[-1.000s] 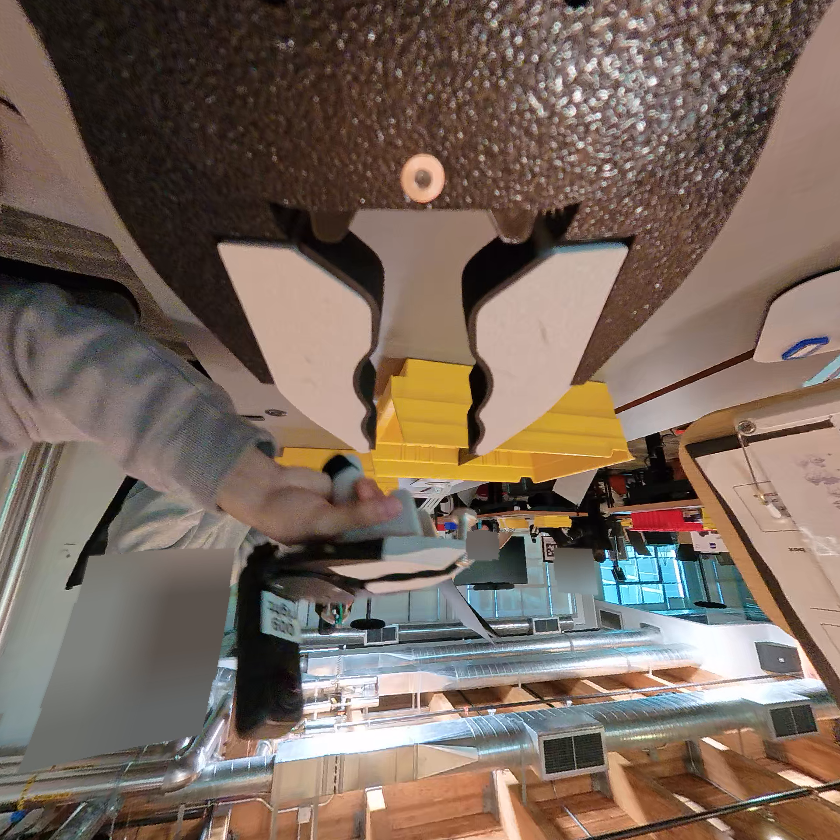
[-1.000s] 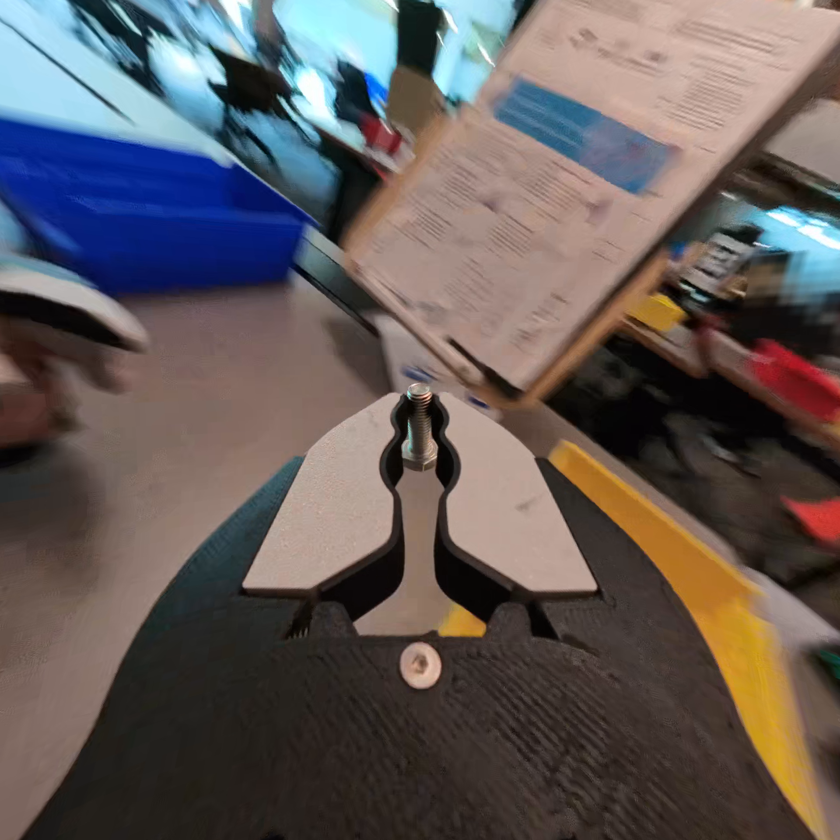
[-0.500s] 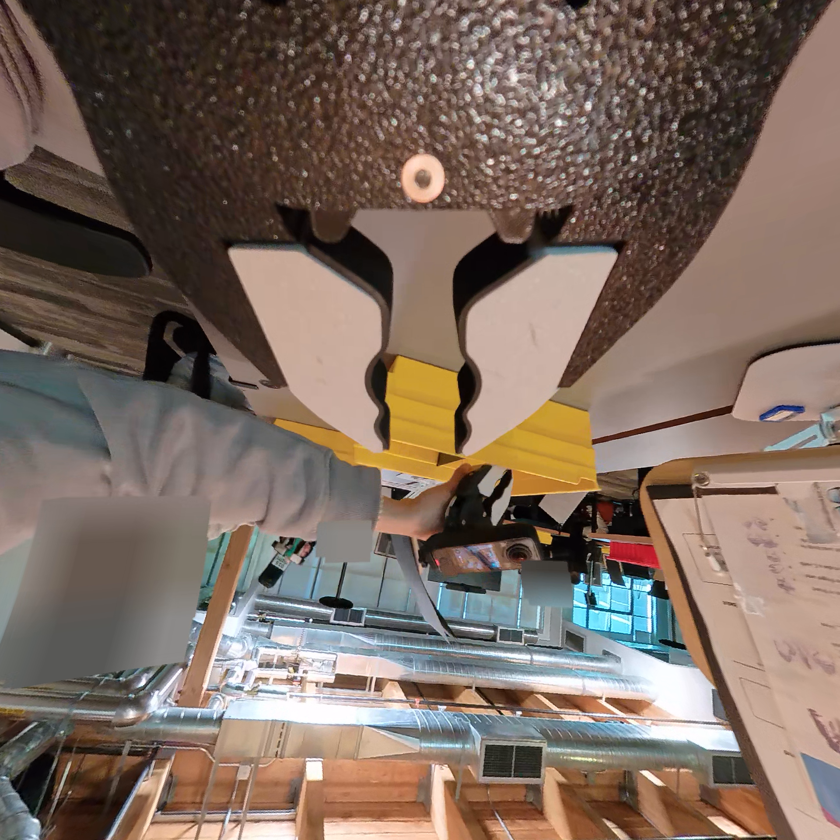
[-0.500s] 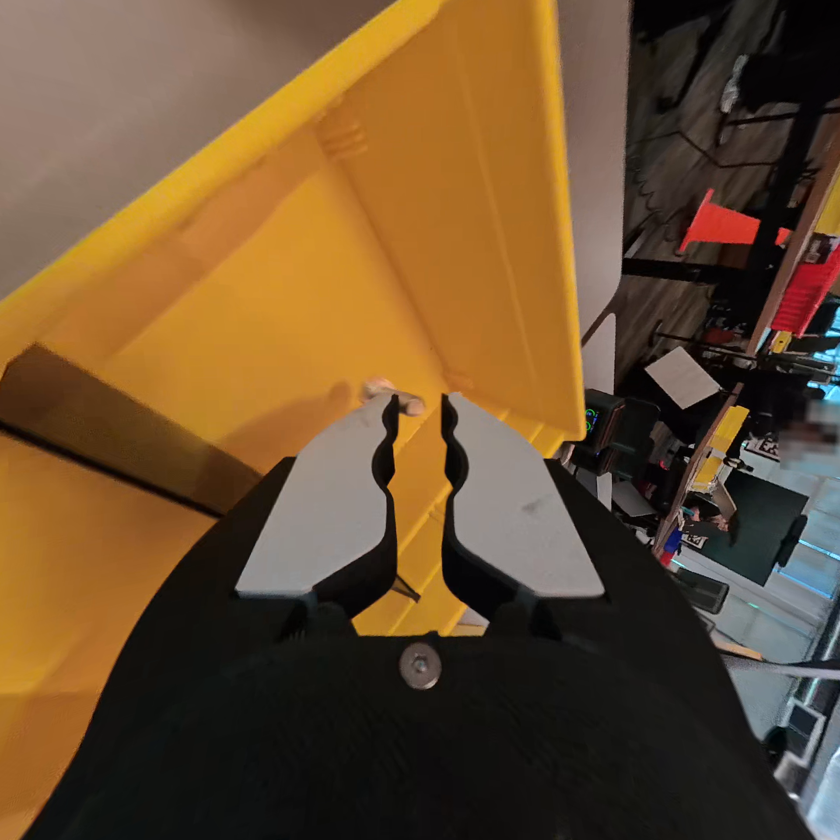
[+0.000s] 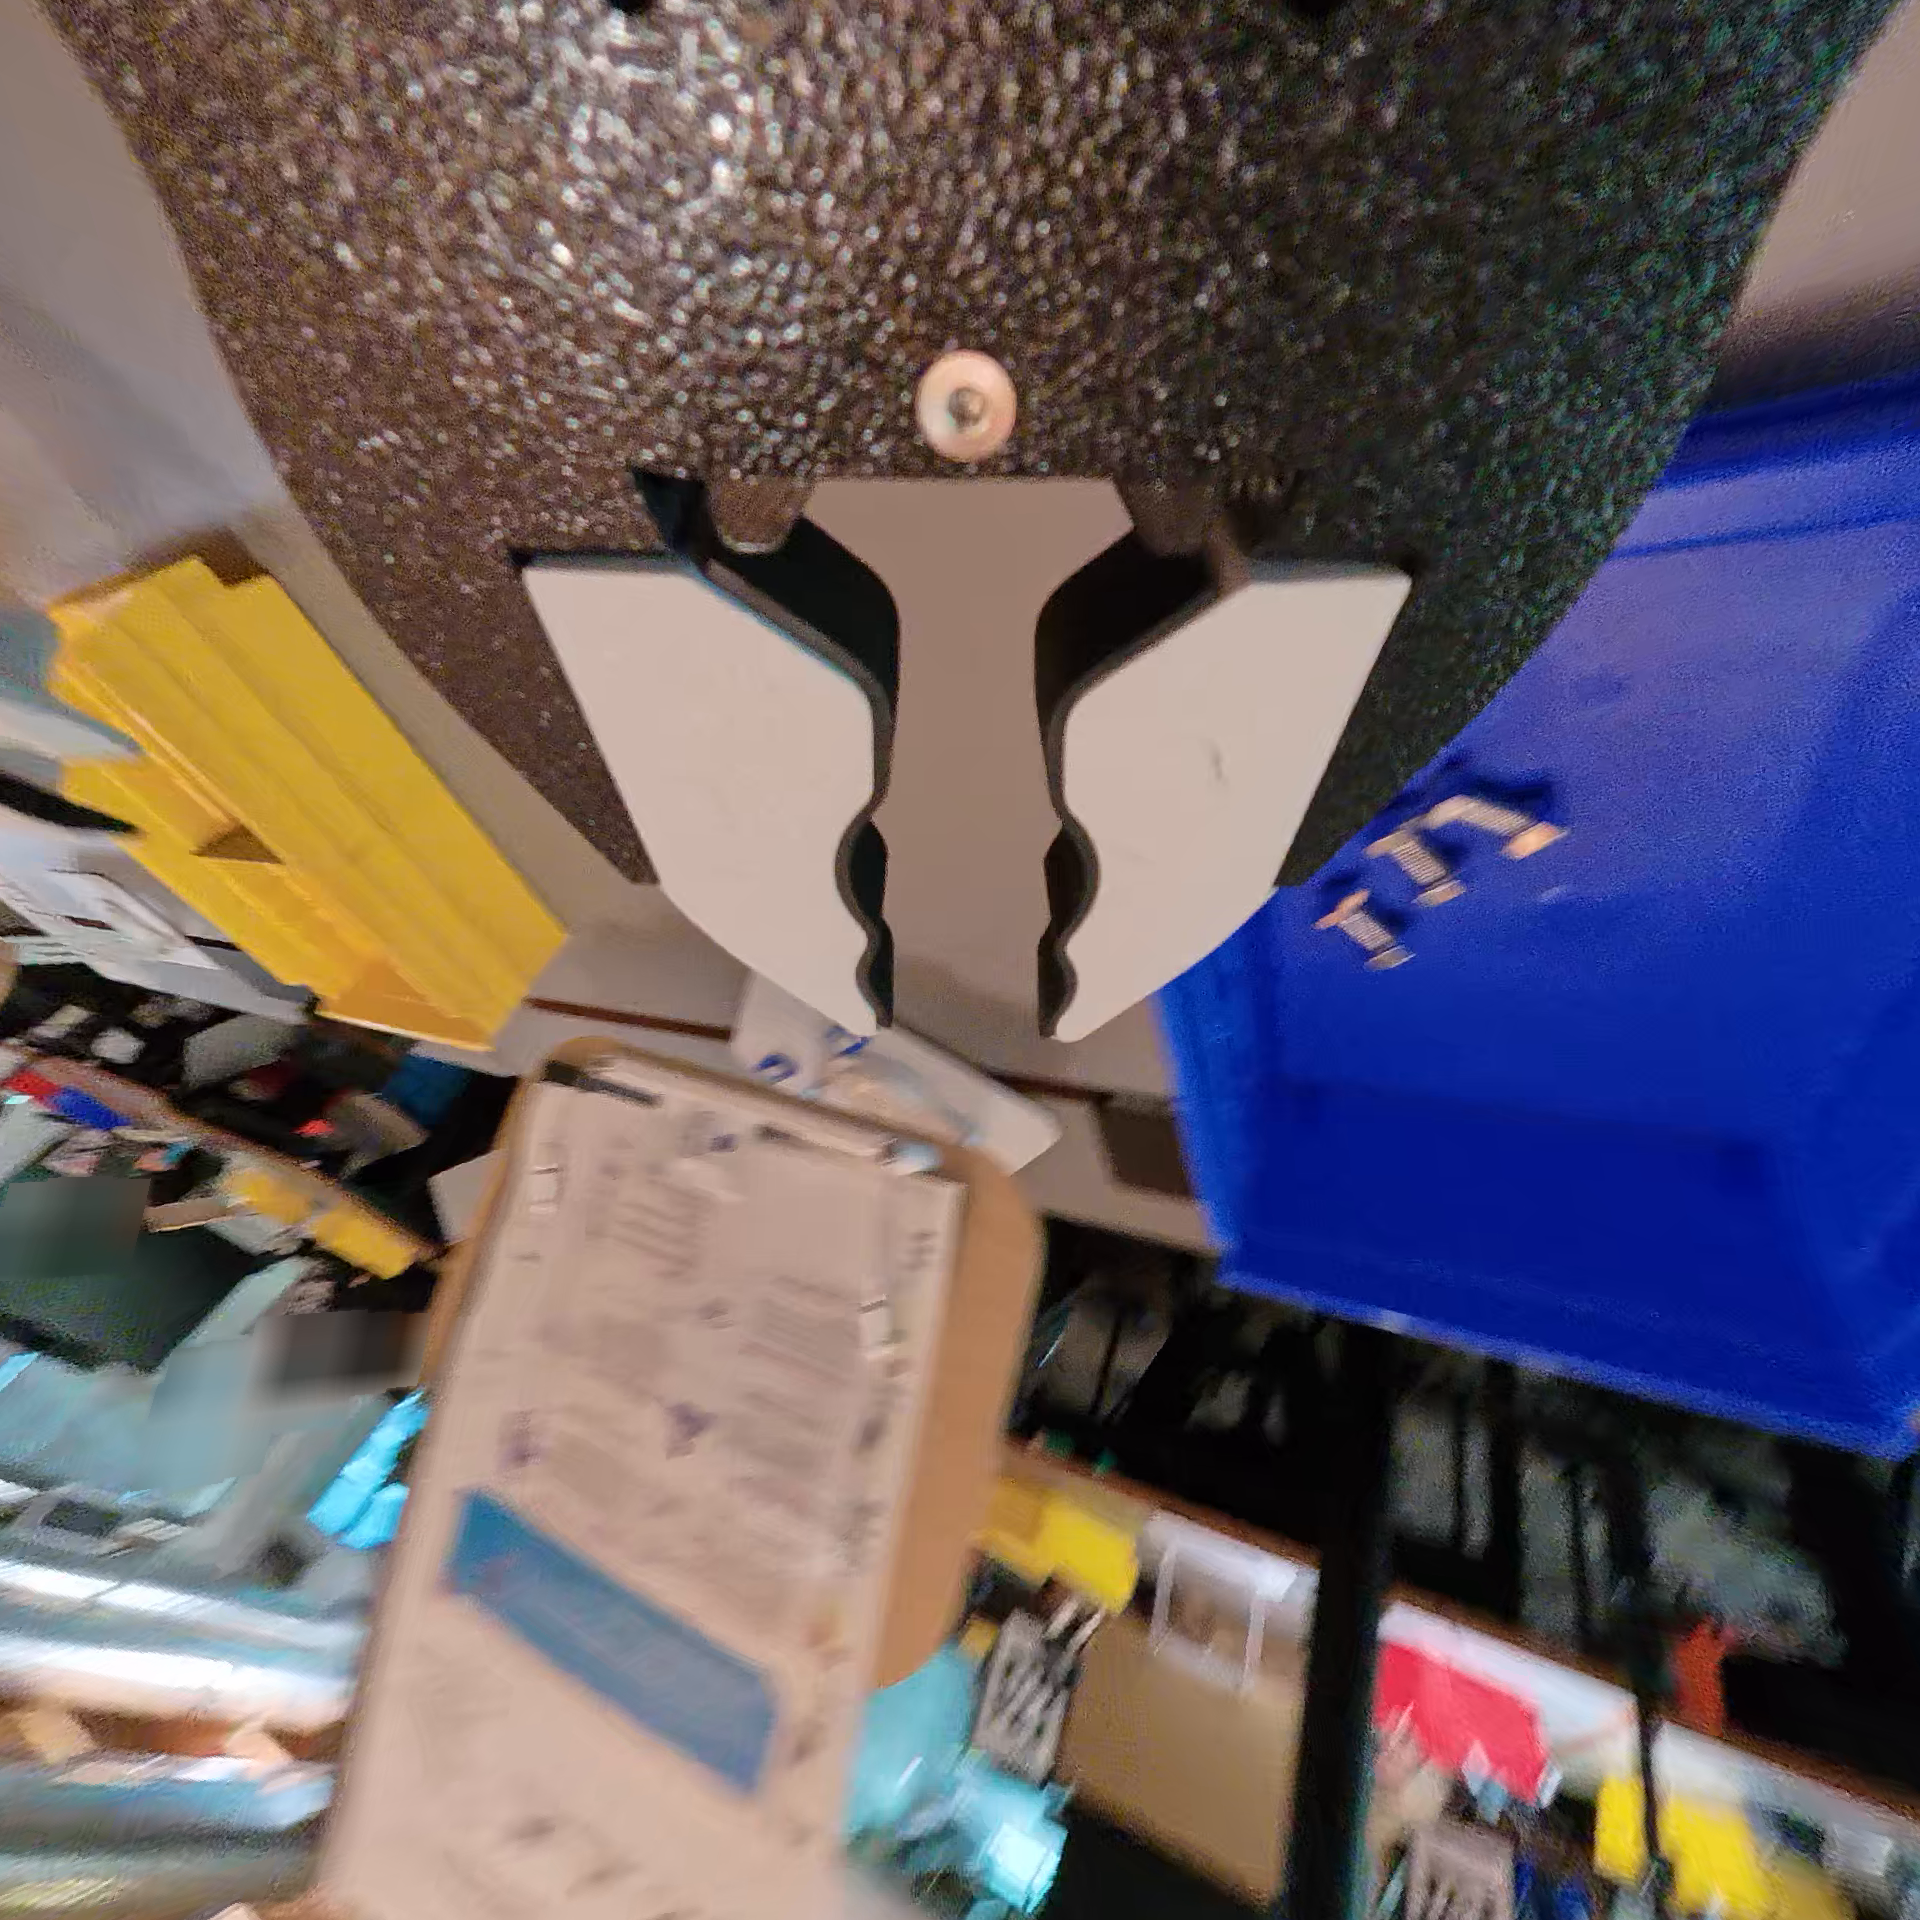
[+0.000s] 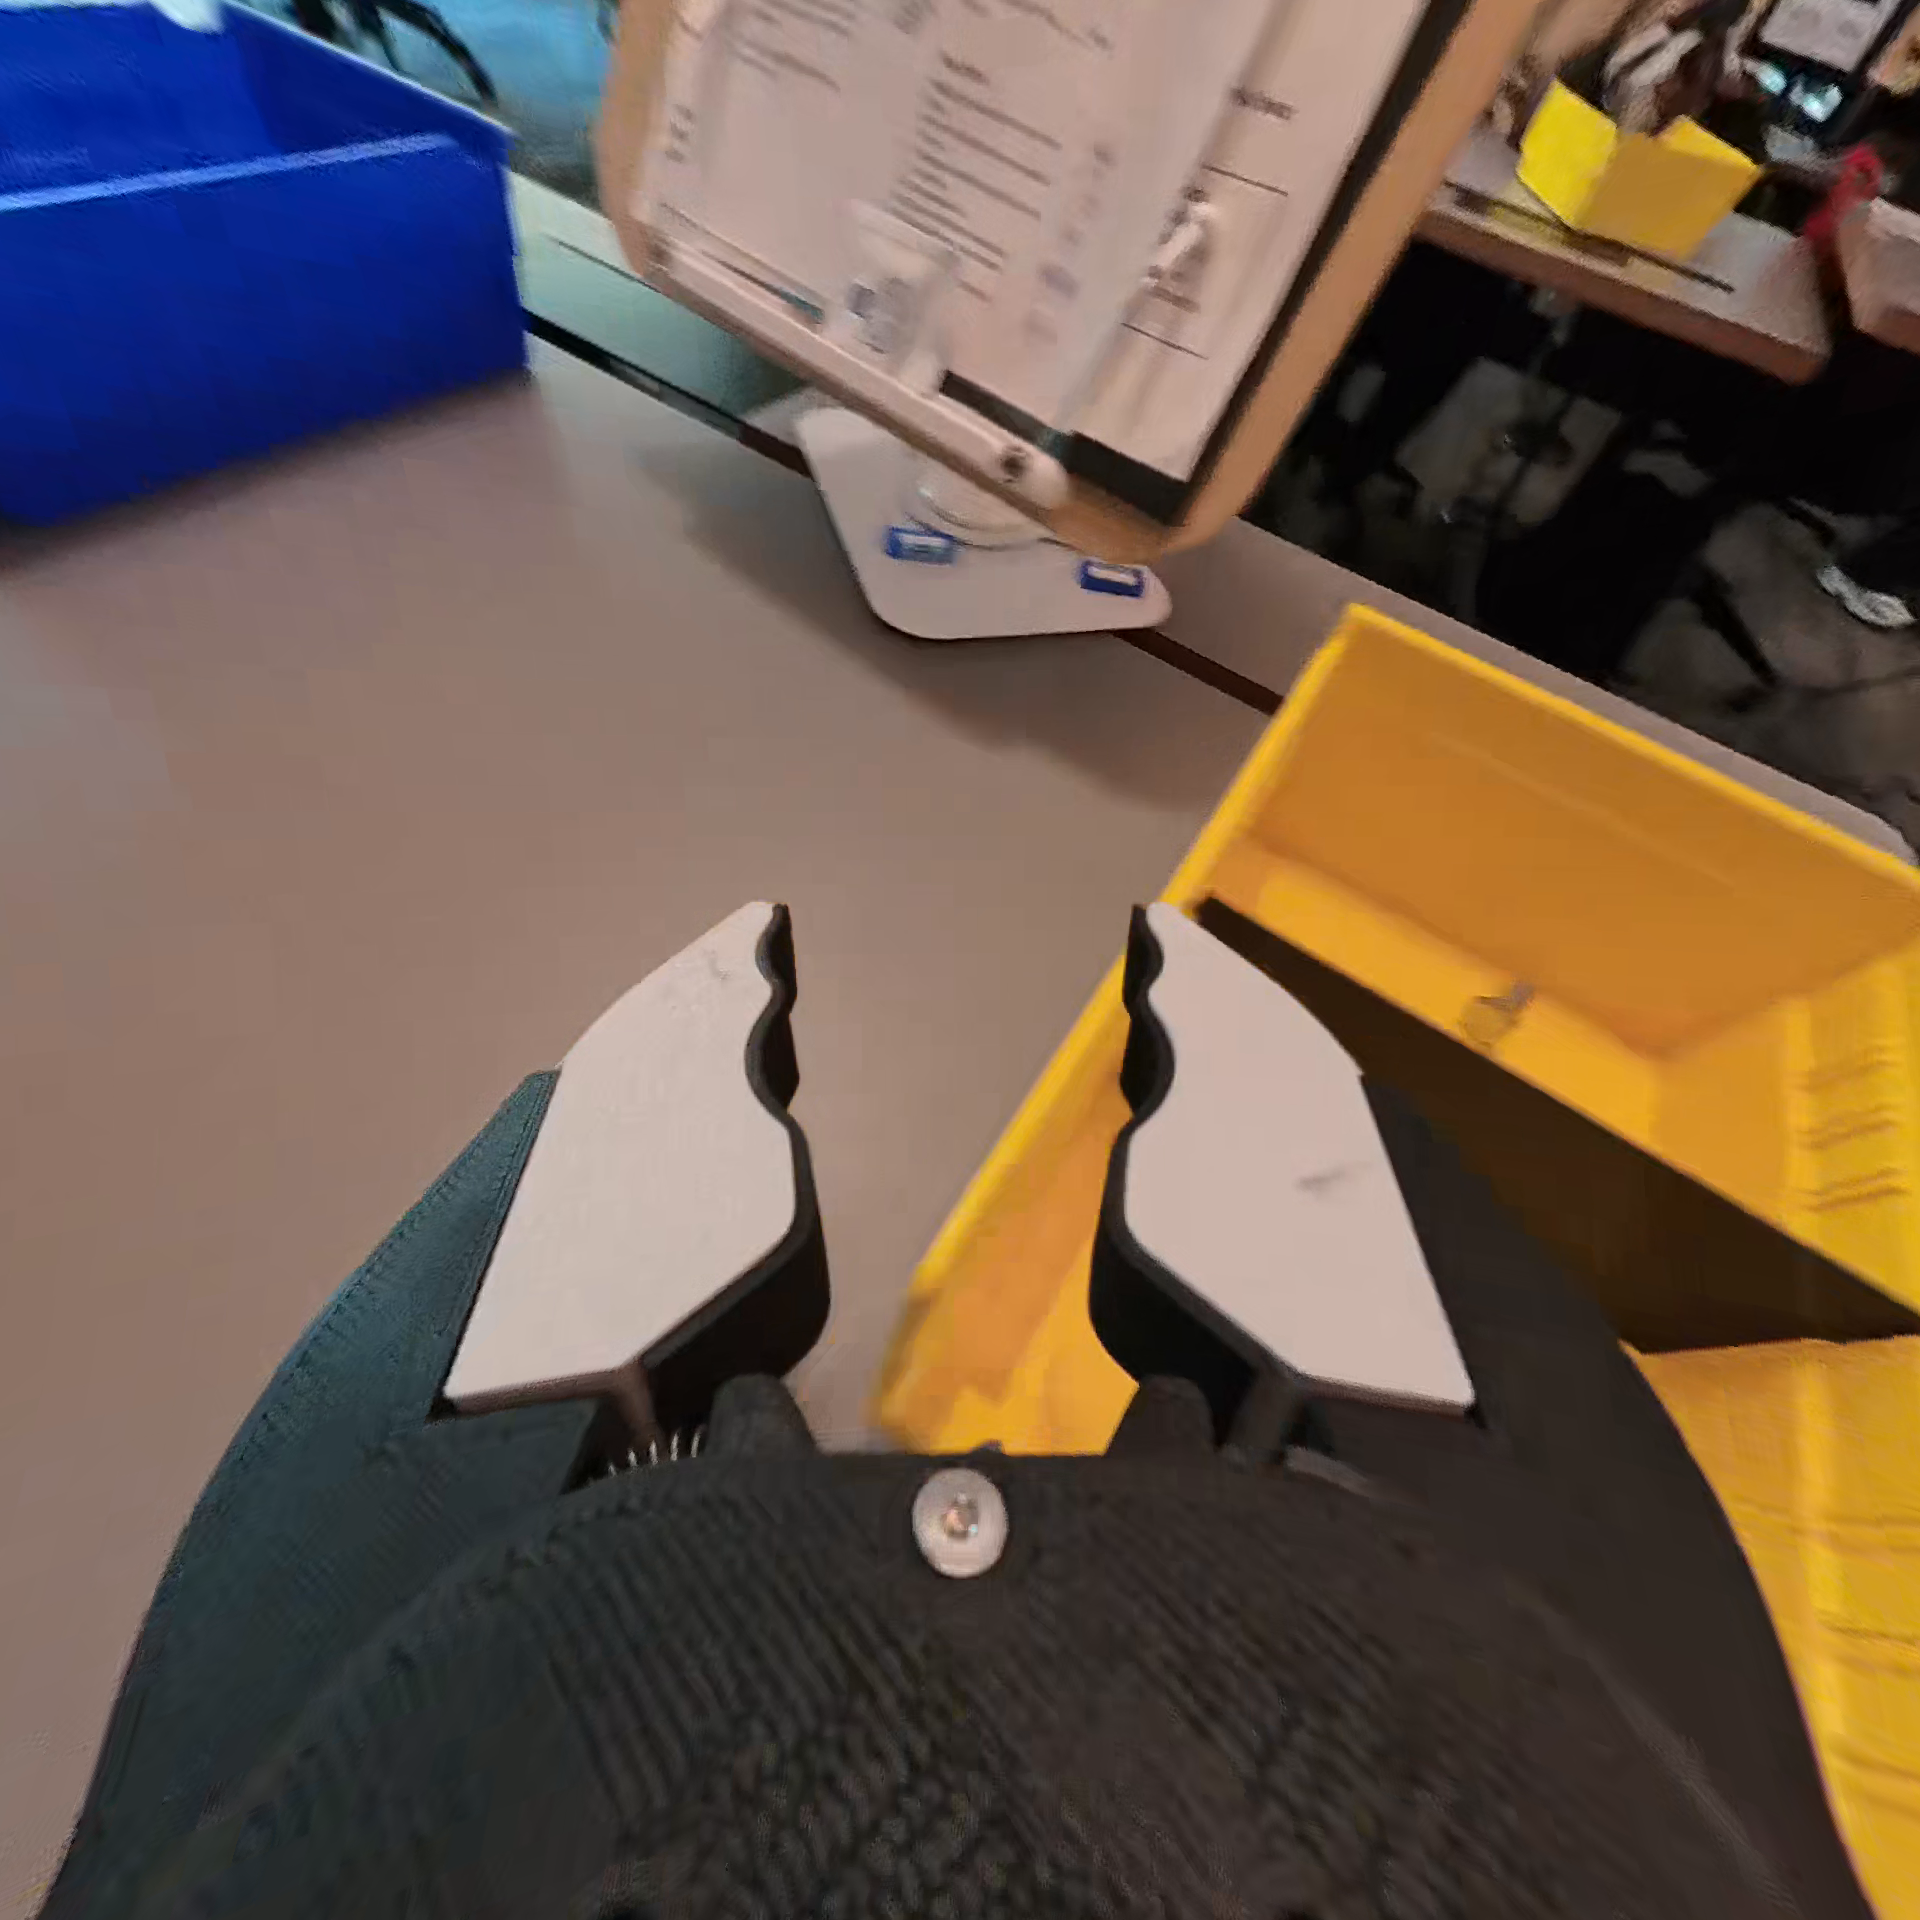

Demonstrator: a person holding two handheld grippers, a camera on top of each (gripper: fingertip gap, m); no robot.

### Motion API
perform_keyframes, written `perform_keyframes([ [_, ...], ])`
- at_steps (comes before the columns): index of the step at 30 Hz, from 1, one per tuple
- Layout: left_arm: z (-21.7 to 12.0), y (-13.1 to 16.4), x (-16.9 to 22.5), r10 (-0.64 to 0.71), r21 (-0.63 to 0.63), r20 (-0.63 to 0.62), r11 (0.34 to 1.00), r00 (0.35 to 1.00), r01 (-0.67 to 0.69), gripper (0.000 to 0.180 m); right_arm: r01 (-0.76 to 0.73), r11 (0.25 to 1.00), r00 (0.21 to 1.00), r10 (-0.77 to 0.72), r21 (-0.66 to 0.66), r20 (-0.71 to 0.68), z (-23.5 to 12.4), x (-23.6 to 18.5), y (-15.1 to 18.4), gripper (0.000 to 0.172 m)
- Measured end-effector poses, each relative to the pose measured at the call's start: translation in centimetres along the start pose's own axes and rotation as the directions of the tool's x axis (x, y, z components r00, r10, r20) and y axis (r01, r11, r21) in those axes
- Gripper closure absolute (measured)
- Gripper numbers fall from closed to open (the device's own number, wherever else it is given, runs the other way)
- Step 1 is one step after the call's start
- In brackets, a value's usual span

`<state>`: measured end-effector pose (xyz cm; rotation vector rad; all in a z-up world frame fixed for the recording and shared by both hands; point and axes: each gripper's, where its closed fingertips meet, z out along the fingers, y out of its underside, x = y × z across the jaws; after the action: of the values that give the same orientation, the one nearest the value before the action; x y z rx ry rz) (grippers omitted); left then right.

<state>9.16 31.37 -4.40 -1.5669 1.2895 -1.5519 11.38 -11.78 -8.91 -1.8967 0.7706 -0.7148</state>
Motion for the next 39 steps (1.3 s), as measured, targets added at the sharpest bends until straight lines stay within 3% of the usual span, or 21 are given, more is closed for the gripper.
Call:
perform_keyframes([
  [1,0.6,0.1,-2.0,-0.034,-0.075,0.032,0.997,0.999,0.036,0.155,0.002,1.0,1.0,-0.002,0.022,0.022,-0.3,-1.1,0.4,0.112],
  [3,2.2,1.2,-5.5,-0.104,-0.241,0.087,0.963,0.991,0.122,0.158,0.027,0.999,0.999,-0.029,0.045,0.038,-0.3,-2.4,0.9,0.116],
  [6,4.2,4.4,-9.8,-0.192,-0.457,0.251,0.841,0.949,0.291,0.158,0.045,0.999,0.999,-0.044,-0.021,0.016,-0.2,-2.3,1.0,0.114],
  [10,5.4,8.1,-13.1,-0.237,-0.562,0.438,0.681,0.867,0.47,0.161,0.0,0.998,0.999,-0.003,0.061,0.048,-0.8,-2.8,-0.2,0.113],
  [13,5.9,9.2,-14.3,-0.294,-0.531,0.544,0.605,0.786,0.593,0.155,0.026,0.998,0.998,-0.029,0.049,0.06,-1.4,-2.9,0.0,0.113],
  [20,6.0,10.8,-15.7,-0.255,-0.419,0.744,0.541,0.617,0.729,0.155,0.031,0.997,0.999,-0.033,0.065,0.034,-2.4,-2.0,-0.2,0.113],
  [26,6.1,10.9,-16.1,-0.244,-0.381,0.8,0.5,0.548,0.778,0.161,0.044,0.997,0.997,-0.048,0.062,0.058,-2.3,-2.5,-0.3,0.114],
  [29,6.1,11.0,-16.1,-0.159,-0.453,0.797,0.479,0.582,0.751,0.164,0.062,0.997,0.995,-0.065,0.047,0.078,-1.8,-3.5,-0.1,0.114],
  [35,5.8,11.4,-16.3,0.213,-0.718,0.68,0.392,0.702,0.576,0.164,0.124,0.992,0.987,-0.127,0.039,0.102,-1.3,-5.1,-0.2,0.114],
  [39,5.9,11.4,-16.3,0.293,-0.819,0.556,0.349,0.778,0.455,0.17,0.142,0.989,0.983,-0.146,0.036,0.111,-1.0,-5.6,-0.2,0.114],
])
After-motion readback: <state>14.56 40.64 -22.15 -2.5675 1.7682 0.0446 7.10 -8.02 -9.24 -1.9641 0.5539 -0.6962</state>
